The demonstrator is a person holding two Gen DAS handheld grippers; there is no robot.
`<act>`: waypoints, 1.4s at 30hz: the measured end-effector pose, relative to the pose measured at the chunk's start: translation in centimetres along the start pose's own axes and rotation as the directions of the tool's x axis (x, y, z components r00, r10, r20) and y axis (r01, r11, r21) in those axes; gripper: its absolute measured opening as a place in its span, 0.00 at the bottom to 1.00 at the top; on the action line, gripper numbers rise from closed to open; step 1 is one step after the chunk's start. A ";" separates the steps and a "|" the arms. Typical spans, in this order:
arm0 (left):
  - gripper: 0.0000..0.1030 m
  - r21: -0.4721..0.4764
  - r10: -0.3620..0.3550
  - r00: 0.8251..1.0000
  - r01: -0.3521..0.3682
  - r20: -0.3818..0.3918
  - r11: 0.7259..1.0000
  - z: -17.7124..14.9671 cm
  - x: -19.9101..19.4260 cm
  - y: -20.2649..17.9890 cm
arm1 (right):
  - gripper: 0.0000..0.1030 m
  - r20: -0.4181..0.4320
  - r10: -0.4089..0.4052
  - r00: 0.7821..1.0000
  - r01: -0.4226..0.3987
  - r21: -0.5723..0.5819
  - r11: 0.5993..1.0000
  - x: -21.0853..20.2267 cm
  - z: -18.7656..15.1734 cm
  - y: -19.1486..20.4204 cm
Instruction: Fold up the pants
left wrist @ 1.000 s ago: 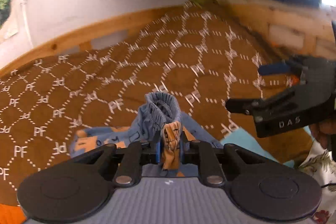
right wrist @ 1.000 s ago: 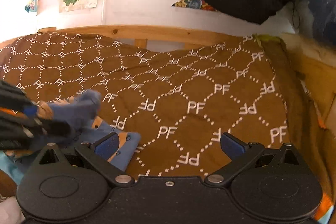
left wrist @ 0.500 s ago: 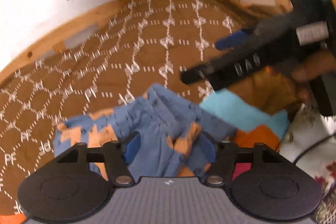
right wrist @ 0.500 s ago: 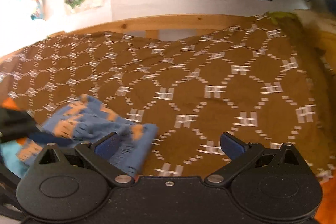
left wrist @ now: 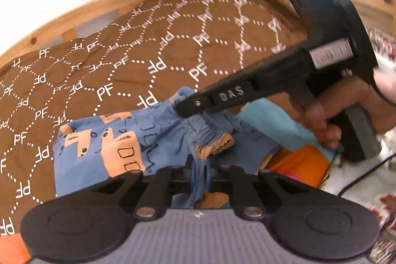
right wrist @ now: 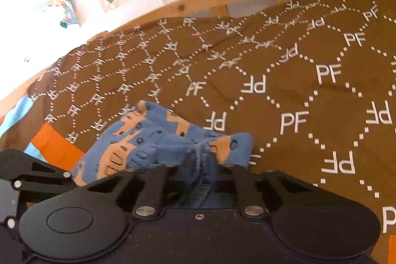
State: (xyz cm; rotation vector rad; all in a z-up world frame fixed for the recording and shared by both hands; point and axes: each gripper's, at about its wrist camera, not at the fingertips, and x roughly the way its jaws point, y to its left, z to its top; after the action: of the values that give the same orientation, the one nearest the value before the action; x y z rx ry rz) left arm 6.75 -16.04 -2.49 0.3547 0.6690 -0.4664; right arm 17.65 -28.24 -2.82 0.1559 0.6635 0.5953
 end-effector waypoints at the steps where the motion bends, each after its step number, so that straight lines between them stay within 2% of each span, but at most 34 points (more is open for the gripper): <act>1: 0.08 -0.008 -0.003 1.000 0.003 0.013 1.000 0.1 -0.4 0.1 | 0.09 0.009 0.000 1.000 0.000 0.003 1.000 -0.4 0.2 0.1; 5: 0.08 -0.007 -0.028 0.998 0.028 0.062 1.000 0.4 -1.7 -0.3 | 0.09 0.029 -0.004 1.000 0.004 0.005 1.000 -2.7 1.6 0.2; 7: 0.08 0.008 -0.043 0.998 0.042 0.047 0.999 0.5 -1.4 -0.7 | 0.09 -0.004 -0.031 1.000 0.031 0.005 1.000 -3.3 1.9 0.3; 9: 0.10 0.029 -0.054 0.998 0.055 -0.015 0.998 0.2 -0.1 -1.2 | 0.10 -0.057 -0.063 0.996 0.063 -0.001 0.998 -2.9 1.5 0.1; 11: 0.14 0.019 -0.070 0.997 0.071 -0.030 0.997 -0.5 0.8 -1.1 | 0.17 -0.095 -0.103 0.990 0.102 -0.016 0.995 -2.0 0.4 -0.1; 13: 0.17 -0.029 -0.097 0.995 0.097 -0.004 0.995 -0.8 0.5 -0.5 | 0.24 -0.100 -0.131 0.986 0.128 -0.038 0.991 -1.8 -0.5 -0.2; 14: 0.27 -0.060 -0.110 0.994 0.111 0.008 0.992 -0.8 0.1 -0.1 | 0.29 -0.086 -0.137 0.987 0.133 -0.048 0.990 -2.1 -0.5 -0.1; 15: 0.48 -0.092 -0.128 0.992 0.129 0.018 0.987 -0.8 -0.4 0.4 | 0.37 -0.075 -0.147 0.986 0.142 -0.060 0.988 -2.3 -0.5 0.0; 16: 0.57 -0.122 -0.136 0.990 0.140 0.038 0.983 -0.8 -1.0 0.9 | 0.48 -0.058 -0.163 0.985 0.158 -0.075 0.985 -2.6 -0.3 0.1; 17: 0.63 -0.156 -0.128 0.989 0.139 0.077 0.978 -1.0 -2.0 1.6 | 0.55 -0.038 -0.182 0.983 0.178 -0.092 0.980 -2.8 -0.1 0.4; 18: 0.67 -0.185 -0.114 0.988 0.131 0.102 0.974 -1.2 -2.8 2.1 | 0.66 -0.018 -0.199 0.980 0.196 -0.104 0.975 -3.2 0.0 0.6; 19: 0.69 -0.223 -0.093 0.988 0.118 0.121 0.968 -1.3 -3.6 3.0 | 0.73 -0.008 -0.204 0.979 0.202 -0.108 0.973 -3.4 0.0 0.8; 20: 0.77 -0.259 -0.065 0.989 0.099 0.134 0.961 -1.4 -4.2 3.7 | 0.75 -0.006 -0.206 0.979 0.204 -0.106 0.973 -3.5 0.1 1.0; 21: 0.89 -0.307 -0.012 0.990 0.056 0.144 0.950 -1.7 -4.8 4.6 | 0.81 -0.006 -0.212 0.977 0.210 -0.106 0.972 -3.6 0.1 1.4; 22: 0.95 -0.354 0.056 0.989 -0.005 0.133 0.935 -1.9 -5.1 5.4 | 0.88 -0.007 -0.225 0.974 0.223 -0.112 0.968 -3.7 0.1 1.9; 23: 0.99 -0.393 0.128 0.986 -0.077 0.105 0.916 -2.1 -5.1 6.1 | 0.91 -0.008 -0.239 0.971 0.236 -0.121 0.964 -3.6 0.0 2.3; 25: 0.99 -0.447 0.251 0.968 -0.218 0.017 0.868 -2.7 -4.6 7.7 | 0.96 -0.010 -0.265 0.964 0.260 -0.155 0.953 -3.4 -0.4 3.5; 26: 0.99 -0.455 0.278 0.960 -0.259 -0.026 0.852 -3.1 -4.3 8.3 | 0.96 -0.018 -0.283 0.959 0.275 -0.181 0.944 -3.2 -0.8 4.1; 28: 0.98 -0.431 0.307 0.944 -0.328 -0.121 0.840 -4.1 -3.2 9.2 | 0.97 -0.046 -0.329 0.943 0.307 -0.253 0.917 -2.8 -1.3 4.9; 30: 0.98 -0.384 0.348 0.916 -0.399 -0.198 0.832 -5.2 -2.2 9.3 | 0.99 -0.052 -0.377 0.925 0.339 -0.340 0.877 -2.8 -2.0 5.2; 32: 0.99 -0.414 0.335 0.927 -0.375 -0.168 0.830 -6.3 -2.7 9.7 | 0.99 -0.042 -0.410 0.911 0.365 -0.381 0.850 -3.3 -2.4 4.9; 35: 1.00 -0.458 0.332 0.924 -0.382 -0.188 0.803 -6.7 -3.1 10.6 | 0.99 -0.066 -0.499 0.864 0.428 -0.423 0.798 -3.4 -2.8 3.5; 39: 0.99 -0.459 0.325 0.924 -0.382 -0.201 0.802 -5.7 -3.6 11.2 | 0.98 -0.009 -0.457 0.889 0.428 -0.337 0.839 -4.7 -2.2 2.4; 40: 0.99 -0.455 0.330 0.923 -0.385 -0.199 0.803 -5.4 -3.8 11.2 | 0.99 0.027 -0.444 0.895 0.428 -0.326 0.843 -4.9 -1.9 2.6; 42: 1.00 -0.458 0.322 0.931 -0.365 -0.172 0.811 -4.8 -4.3 11.5 | 0.99 0.112 -0.416 0.903 0.429 -0.315 0.847 -5.0 -1.5 3.3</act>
State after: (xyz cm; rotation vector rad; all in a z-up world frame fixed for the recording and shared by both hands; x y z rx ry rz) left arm 7.33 -2.89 -1.29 0.0129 0.7616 0.0749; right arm 12.02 -28.37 -0.29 -0.2930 0.5257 0.2671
